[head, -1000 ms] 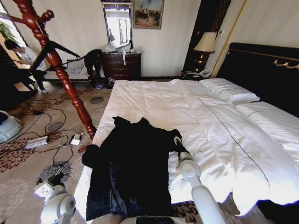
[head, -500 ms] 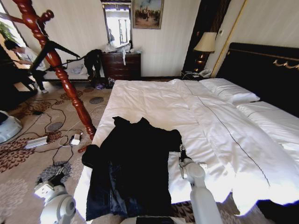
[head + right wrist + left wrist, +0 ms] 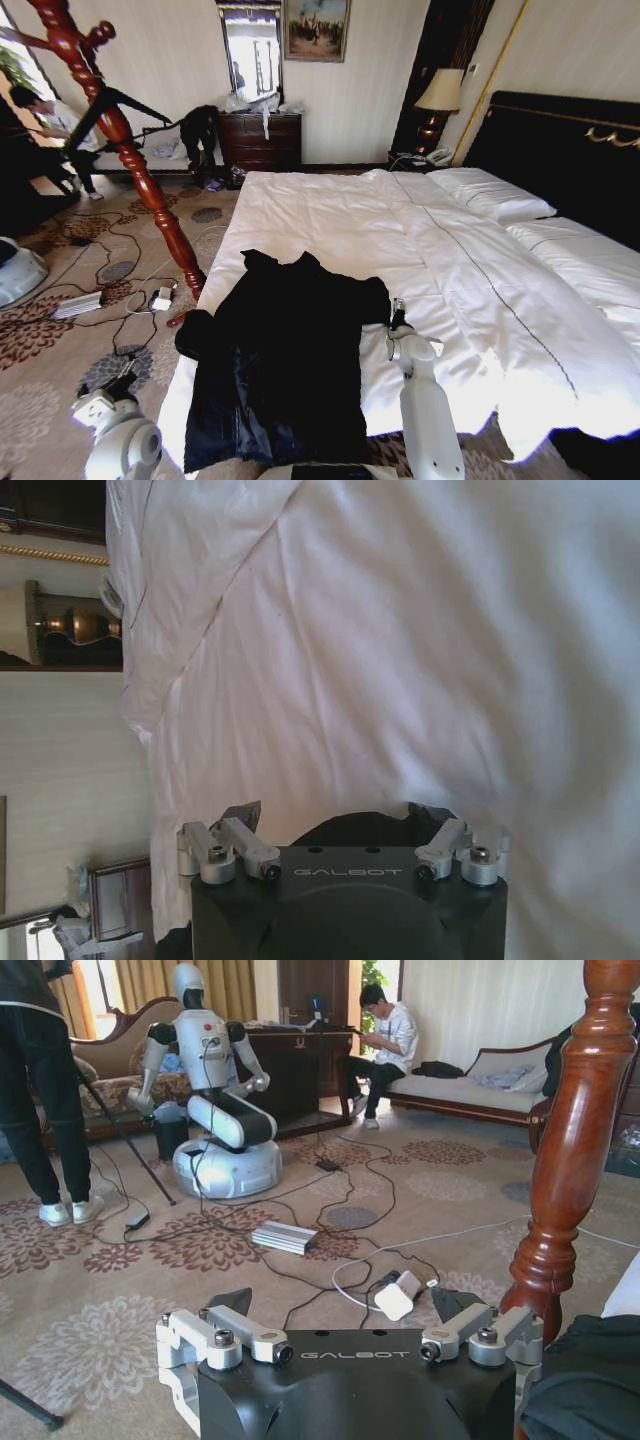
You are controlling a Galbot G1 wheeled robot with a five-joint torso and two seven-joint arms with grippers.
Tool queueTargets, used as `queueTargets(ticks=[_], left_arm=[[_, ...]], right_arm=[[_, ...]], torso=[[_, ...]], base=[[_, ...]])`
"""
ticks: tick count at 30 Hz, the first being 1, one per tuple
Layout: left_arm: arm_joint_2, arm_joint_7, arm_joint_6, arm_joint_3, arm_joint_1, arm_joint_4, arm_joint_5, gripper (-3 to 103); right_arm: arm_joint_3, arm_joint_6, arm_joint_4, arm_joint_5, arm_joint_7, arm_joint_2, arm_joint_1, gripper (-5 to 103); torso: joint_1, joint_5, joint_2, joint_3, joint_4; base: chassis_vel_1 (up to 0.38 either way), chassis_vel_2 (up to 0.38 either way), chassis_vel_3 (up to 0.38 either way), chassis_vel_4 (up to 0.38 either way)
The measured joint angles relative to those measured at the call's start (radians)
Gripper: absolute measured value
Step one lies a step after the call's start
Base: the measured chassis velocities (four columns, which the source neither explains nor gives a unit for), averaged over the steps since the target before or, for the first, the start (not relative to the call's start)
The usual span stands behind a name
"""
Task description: Pick up the clothes from the bed and hang them on the clothes hanger.
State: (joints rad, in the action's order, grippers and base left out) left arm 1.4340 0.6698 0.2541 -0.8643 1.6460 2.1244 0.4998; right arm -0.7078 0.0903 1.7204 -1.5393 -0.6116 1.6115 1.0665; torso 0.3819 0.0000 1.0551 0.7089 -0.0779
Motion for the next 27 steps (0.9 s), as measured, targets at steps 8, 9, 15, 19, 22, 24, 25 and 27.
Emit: queueTargets(ticks=[8,9,15,19,22,24,25,27], left_arm=[[0.003,0.001,0.000,0.000,0.000,-0.001,-0.005,100],[0.003,0.002,0.000,-0.001,0.002,-0.001,-0.006,100],[0.008,0.003,-0.001,-0.002,0.007,0.006,-0.010,100],[0.010,0.003,-0.003,-0.004,0.012,0.014,-0.011,100],[0.014,0.004,-0.004,-0.003,0.014,0.017,-0.014,100],[0.018,0.004,-0.005,-0.002,0.017,0.022,-0.019,100],[0.021,0.004,-0.005,0.000,0.019,0.024,-0.022,100],[0.023,0.004,-0.005,0.001,0.020,0.026,-0.024,100]], right_arm=[[0.024,-0.013,-0.010,-0.007,0.025,-0.007,-0.017,49],[0.029,-0.015,-0.010,-0.004,0.027,-0.006,-0.015,49],[0.047,-0.022,-0.009,0.019,0.029,-0.004,-0.007,27],[0.059,-0.025,0.000,0.044,0.024,-0.018,0.016,10],[0.060,-0.026,0.003,0.052,0.021,-0.026,0.027,2],[0.058,-0.026,0.008,0.056,0.019,-0.035,0.034,1],[0.056,-0.026,0.013,0.057,0.018,-0.040,0.038,1],[0.053,-0.026,0.017,0.057,0.018,-0.046,0.041,0]], torso=[[0.000,0.0000,0.000,0.000,0.0000],[0.000,-0.0001,0.000,0.000,0.0001],[0.000,0.0000,0.000,0.000,0.0000],[0.000,-0.0001,0.000,0.000,0.0000],[0.000,0.0000,0.000,0.000,0.0000],[0.000,0.0000,0.000,0.000,0.0000],[0.000,0.0000,0.000,0.000,0.0000],[0.000,0.0000,0.000,0.000,0.0001]], base=[[0.000,0.000,0.000,0.000],[0.000,0.000,0.000,0.000],[0.000,0.000,0.000,0.000],[0.000,0.000,0.000,0.000],[0.000,0.000,0.000,0.000],[0.000,0.000,0.000,0.000],[0.000,0.000,0.000,0.000],[0.000,0.000,0.000,0.000]])
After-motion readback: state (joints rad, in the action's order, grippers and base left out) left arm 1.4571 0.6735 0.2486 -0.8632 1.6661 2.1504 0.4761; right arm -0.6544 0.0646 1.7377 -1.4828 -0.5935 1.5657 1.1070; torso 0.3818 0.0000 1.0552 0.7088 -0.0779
